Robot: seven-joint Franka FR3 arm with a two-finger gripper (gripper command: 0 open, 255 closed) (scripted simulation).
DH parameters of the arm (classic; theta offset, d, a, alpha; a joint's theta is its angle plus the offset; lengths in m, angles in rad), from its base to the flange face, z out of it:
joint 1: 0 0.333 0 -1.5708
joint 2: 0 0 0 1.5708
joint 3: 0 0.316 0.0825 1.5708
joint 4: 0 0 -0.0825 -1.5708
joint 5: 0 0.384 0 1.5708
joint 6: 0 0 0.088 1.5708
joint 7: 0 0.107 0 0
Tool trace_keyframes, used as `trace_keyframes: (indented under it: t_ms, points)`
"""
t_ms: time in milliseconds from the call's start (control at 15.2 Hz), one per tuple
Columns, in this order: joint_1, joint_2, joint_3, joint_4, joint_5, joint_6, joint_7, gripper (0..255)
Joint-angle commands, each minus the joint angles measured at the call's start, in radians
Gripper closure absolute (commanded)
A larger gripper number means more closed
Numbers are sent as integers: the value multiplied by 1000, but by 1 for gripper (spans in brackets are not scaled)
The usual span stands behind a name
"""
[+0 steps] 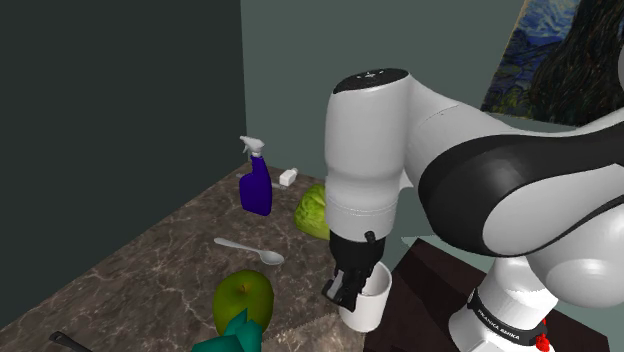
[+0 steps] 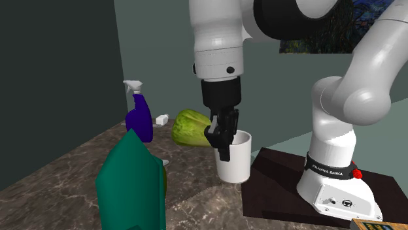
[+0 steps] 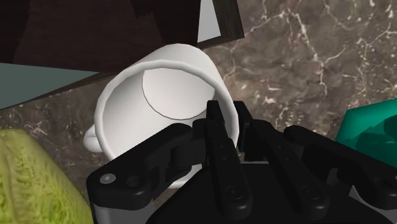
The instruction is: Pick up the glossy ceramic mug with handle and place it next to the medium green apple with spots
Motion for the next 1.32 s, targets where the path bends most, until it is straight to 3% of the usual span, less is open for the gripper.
trace_keyframes:
  t_ms: [0, 198, 726, 792, 1122, 1254]
  points:
    - [1, 11, 9, -22, 4, 33, 2, 255]
    - [-2, 40, 25, -49, 5, 89, 7, 255]
    - [-2, 40, 25, -49, 5, 89, 7, 255]
    - [-2, 40, 25, -49, 5, 89, 7, 0]
    - [-2, 40, 25, -49, 5, 89, 7, 0]
    - [-2, 10, 6, -1, -1, 12, 4, 0]
